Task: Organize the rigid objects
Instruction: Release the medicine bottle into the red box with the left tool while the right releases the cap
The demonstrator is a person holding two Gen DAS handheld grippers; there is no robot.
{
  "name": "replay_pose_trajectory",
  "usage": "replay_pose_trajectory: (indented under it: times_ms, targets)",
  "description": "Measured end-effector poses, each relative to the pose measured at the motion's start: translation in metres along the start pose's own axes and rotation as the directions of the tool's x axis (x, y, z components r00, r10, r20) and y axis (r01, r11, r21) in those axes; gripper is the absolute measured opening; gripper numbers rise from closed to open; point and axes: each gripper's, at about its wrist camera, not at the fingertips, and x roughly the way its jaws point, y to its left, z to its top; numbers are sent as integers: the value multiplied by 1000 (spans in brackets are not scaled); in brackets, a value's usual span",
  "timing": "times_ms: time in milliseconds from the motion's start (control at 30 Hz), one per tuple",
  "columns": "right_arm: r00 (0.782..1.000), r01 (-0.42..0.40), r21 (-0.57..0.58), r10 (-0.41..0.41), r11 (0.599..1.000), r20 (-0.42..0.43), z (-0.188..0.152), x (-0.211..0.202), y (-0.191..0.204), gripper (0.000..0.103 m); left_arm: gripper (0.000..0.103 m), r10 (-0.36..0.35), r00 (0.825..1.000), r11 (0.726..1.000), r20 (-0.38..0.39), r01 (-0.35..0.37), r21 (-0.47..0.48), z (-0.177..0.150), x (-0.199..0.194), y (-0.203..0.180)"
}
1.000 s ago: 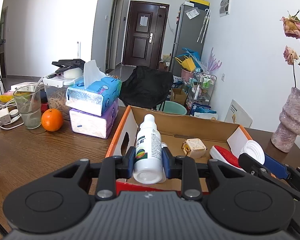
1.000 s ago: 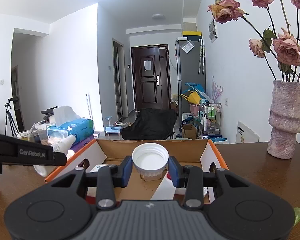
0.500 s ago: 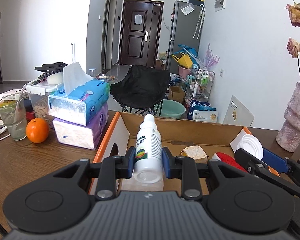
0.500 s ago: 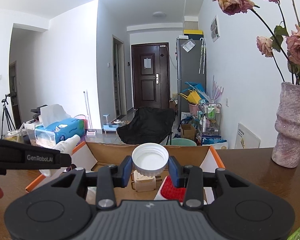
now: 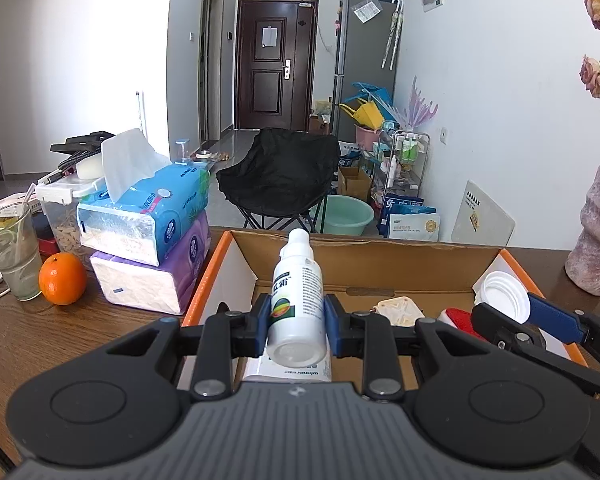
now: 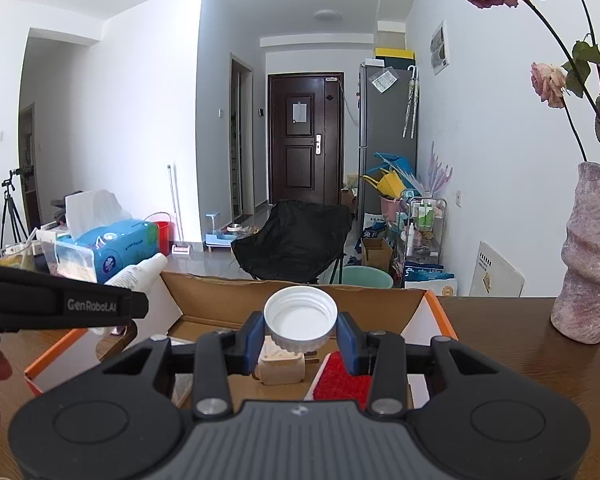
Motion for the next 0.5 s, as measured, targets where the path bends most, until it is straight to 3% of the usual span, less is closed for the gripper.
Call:
replay_pose_trajectory:
  times_ms: [33, 100, 133, 167, 200, 267, 367, 500]
  targets:
    - [1000, 1, -3, -1, 1000, -7, 0, 0, 0, 39, 32, -3, 1000, 1000, -1, 3, 6, 0, 0, -1]
    - [1000, 5, 2, -5, 1000, -21, 1, 0, -1, 42, 53, -4, 1000, 1000, 13, 4, 10, 1, -2, 0]
    - [1000, 9, 1, -9, 1000, -24, 1, -1, -2, 47, 75, 6, 1000, 1000, 25, -6, 6, 1, -4, 2]
    - [999, 18, -1, -18, 1000, -29, 2, -1, -2, 66, 90, 21, 999, 1000, 38, -21, 3, 3, -5, 3]
    - [999, 34, -3, -34, 999, -28, 3, -2, -3, 87, 92, 34, 998, 999, 54, -34, 4, 3, -7, 5]
    - [997, 76, -13, -76, 997, -9, 3, -7, -4, 97, 103, 39, 997, 999, 65, -39, 6, 4, -9, 7]
    - [996, 92, -12, -92, 996, 2, 6, -13, -9, 103, 103, 45, 997, 999, 61, -44, -6, 6, -9, 10]
    - [995, 95, -1, -95, 995, 5, 7, -15, -11, 103, 103, 59, 997, 998, 53, -58, -5, 5, -8, 11]
